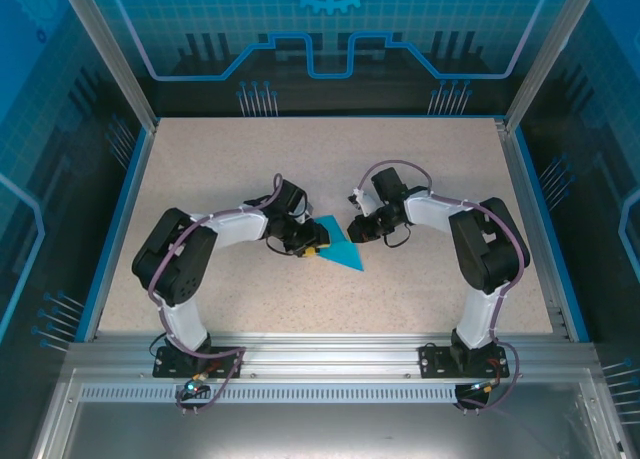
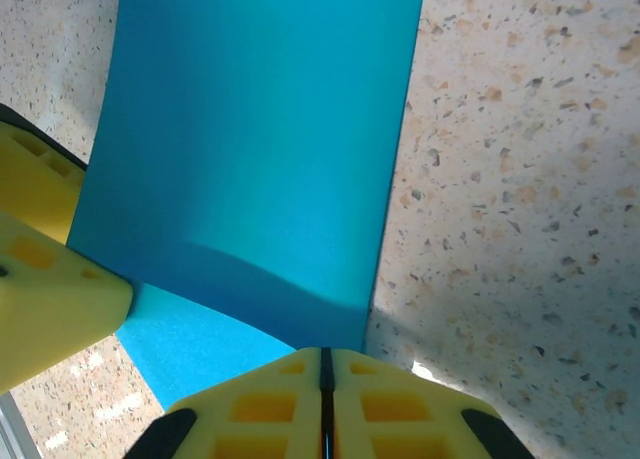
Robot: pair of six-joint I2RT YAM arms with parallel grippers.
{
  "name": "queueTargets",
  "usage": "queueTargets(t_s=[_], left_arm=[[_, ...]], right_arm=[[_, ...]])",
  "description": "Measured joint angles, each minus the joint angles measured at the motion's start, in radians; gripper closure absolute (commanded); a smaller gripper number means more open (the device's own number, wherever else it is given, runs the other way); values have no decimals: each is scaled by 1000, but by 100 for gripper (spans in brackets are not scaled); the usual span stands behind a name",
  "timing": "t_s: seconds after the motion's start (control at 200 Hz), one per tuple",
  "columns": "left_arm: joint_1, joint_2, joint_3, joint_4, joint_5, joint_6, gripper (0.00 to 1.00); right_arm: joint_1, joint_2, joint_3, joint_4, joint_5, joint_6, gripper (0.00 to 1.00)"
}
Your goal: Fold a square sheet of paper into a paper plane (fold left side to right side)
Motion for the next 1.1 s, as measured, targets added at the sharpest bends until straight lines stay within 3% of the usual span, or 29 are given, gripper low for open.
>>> queueTargets(t_s=[0.145,0.26,0.45,0.59,0.84,1.1], left_arm=[[0,6,11,-9,-3,-9,80],[0,6,24,-24,-9,-9,82],[0,6,53,-56,-14,-8,85],[0,17,116,-119,-21,27,87],[0,25,177,-227,-40,189,92],[0,8,185,-303,-56,356,93]], right_arm=[[0,-23,-15,2,45,11,59],[-1,-120,-63,0,110,4,49],[54,-327,-156,24,237,-4,45],[124,-365,-266,85,262,11,39],[119,-360,-357,113,280,55,33],[96,-489,-401,147,291,69,30]])
